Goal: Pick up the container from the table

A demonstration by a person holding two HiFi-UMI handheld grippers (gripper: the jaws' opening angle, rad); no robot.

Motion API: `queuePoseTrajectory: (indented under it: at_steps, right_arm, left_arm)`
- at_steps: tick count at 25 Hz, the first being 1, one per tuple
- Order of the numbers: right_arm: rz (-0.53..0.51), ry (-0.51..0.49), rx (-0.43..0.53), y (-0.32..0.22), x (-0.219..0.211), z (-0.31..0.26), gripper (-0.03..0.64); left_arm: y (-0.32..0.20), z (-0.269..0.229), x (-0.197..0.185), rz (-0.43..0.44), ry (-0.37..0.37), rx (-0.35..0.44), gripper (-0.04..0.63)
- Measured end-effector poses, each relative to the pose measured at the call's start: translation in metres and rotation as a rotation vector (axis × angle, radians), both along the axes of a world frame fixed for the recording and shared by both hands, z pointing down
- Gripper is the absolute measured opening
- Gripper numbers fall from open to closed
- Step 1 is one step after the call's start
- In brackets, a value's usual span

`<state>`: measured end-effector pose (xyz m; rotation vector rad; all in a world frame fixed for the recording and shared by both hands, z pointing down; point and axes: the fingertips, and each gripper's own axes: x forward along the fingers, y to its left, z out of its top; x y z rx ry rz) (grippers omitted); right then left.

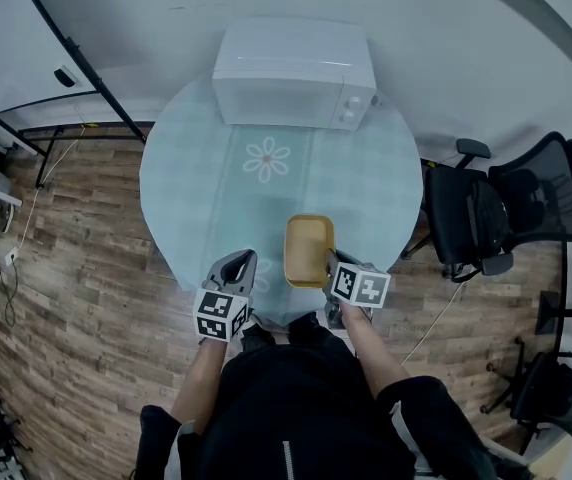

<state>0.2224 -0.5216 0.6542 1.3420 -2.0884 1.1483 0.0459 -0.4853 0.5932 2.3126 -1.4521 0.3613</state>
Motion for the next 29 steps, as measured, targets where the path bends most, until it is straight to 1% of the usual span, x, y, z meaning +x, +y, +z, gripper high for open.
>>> queuePoseTrajectory:
  at_steps: [3,8,29]
  right_arm:
    - [-0.052,0.029,0.041,-0.001,-0.008,-0.009,0.038]
    - [-0.087,0.029,0.051,0.0,-0.022,-0.016,0.037]
    - [-0.098,0.048,0.038,-0.002,-0.022,-0.013,0.034]
  left_arm:
    - [-0.003,-0.001,0.002,0.01,0.001,0.006,0.017]
    - [-0.006,-0.005,-0.003,0.018,-0.002,0.013,0.017]
    - [-0.013,-0.002,-0.004,0.031,0.0,0.011,0.017]
